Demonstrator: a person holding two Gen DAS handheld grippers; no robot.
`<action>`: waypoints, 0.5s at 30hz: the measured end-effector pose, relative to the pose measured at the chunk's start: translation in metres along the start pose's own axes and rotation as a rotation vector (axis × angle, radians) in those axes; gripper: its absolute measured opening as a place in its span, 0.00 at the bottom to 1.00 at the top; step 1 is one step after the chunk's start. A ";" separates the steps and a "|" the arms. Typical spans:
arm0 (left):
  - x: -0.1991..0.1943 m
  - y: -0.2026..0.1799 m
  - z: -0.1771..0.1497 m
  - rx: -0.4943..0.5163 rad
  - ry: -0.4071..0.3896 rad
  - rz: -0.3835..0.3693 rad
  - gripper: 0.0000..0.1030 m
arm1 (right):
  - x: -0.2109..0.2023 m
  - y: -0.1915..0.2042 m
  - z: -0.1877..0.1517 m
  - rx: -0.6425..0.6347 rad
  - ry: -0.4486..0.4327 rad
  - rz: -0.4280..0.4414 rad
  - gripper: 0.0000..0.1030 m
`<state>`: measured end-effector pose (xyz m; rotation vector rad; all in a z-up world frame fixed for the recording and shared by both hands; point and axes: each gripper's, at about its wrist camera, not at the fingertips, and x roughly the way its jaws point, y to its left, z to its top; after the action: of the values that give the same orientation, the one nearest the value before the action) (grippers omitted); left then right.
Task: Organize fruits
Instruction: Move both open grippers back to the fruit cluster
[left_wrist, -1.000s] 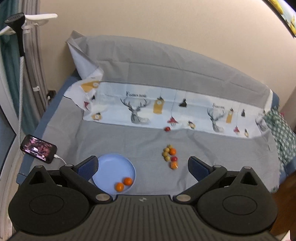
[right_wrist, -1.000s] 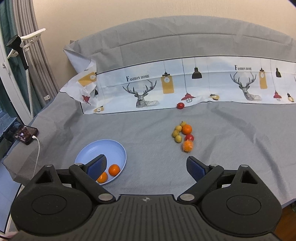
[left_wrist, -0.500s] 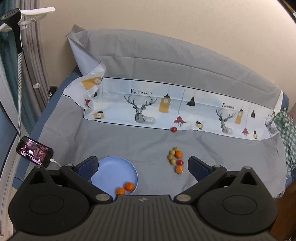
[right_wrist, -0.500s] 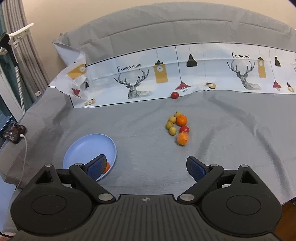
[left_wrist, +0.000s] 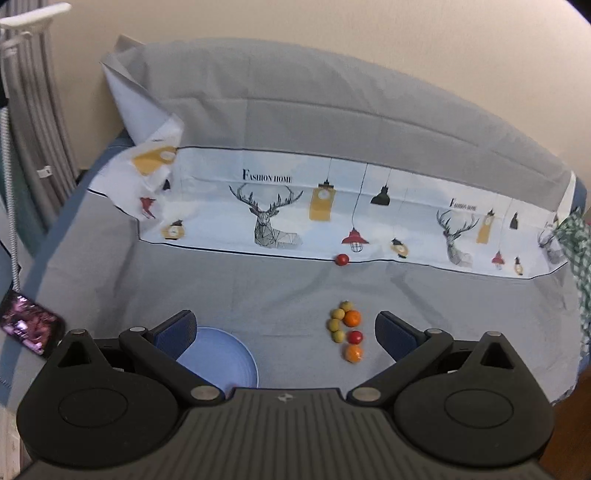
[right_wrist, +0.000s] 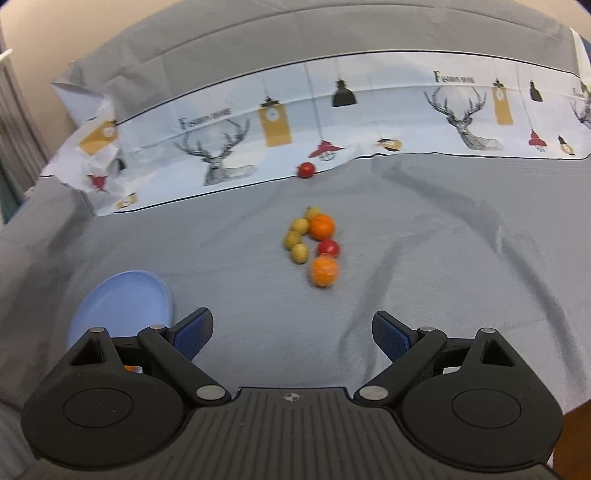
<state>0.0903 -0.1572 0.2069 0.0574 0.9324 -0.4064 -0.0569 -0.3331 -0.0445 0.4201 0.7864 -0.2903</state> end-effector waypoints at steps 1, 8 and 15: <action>0.014 -0.001 0.001 0.001 0.006 -0.019 1.00 | 0.009 -0.003 -0.001 -0.003 -0.003 -0.012 0.91; 0.163 -0.013 -0.009 0.084 0.104 -0.008 1.00 | 0.091 -0.018 -0.005 -0.074 -0.042 -0.082 0.91; 0.298 -0.025 -0.038 0.080 0.273 -0.021 1.00 | 0.166 -0.028 -0.004 -0.101 -0.035 -0.066 0.91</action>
<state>0.2087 -0.2660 -0.0479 0.1796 1.1859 -0.4629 0.0409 -0.3722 -0.1758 0.2937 0.7782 -0.3169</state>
